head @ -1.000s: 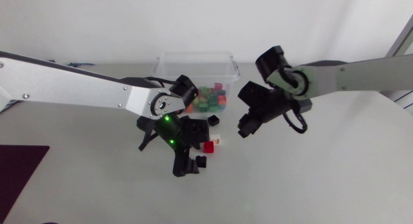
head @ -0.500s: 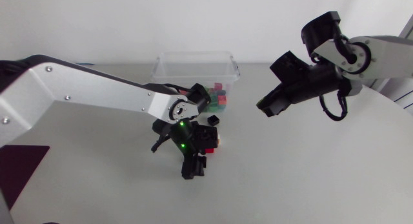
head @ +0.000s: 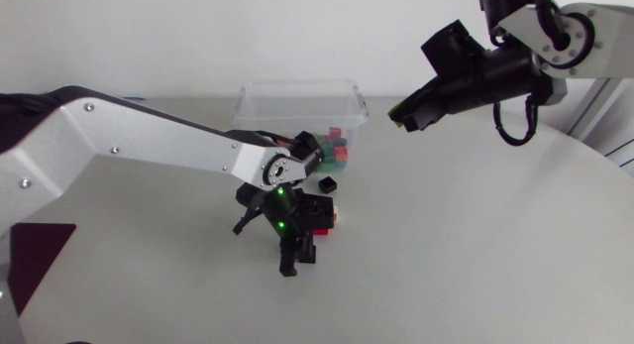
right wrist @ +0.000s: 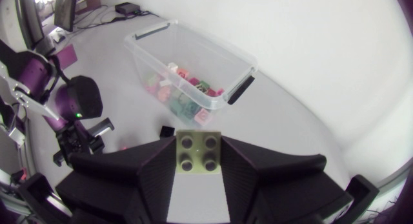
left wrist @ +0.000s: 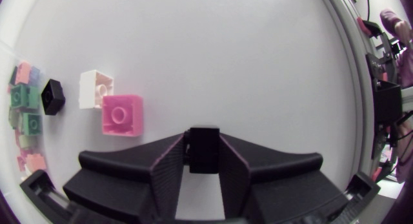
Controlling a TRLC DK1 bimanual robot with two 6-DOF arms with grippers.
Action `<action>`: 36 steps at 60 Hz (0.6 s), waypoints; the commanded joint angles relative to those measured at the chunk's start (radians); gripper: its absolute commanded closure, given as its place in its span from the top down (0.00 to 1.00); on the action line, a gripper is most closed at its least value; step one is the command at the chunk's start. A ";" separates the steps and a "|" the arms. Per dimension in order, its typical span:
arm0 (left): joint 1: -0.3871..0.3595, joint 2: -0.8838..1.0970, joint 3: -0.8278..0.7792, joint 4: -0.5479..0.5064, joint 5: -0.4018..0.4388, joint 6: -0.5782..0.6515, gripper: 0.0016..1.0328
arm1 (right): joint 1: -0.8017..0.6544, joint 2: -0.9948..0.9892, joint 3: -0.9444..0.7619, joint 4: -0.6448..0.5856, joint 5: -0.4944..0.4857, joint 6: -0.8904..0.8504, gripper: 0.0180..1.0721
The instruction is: Place the duplo bricks in the container
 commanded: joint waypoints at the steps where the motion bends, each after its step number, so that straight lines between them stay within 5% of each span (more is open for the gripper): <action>1: 0.008 0.004 0.017 -0.033 -0.009 0.000 0.15 | 0.005 0.048 0.039 0.032 -0.006 0.037 0.28; 36: 0.108 -0.286 -0.058 -0.121 -0.004 0.011 0.15 | 0.103 0.270 0.253 0.141 -0.003 0.141 0.28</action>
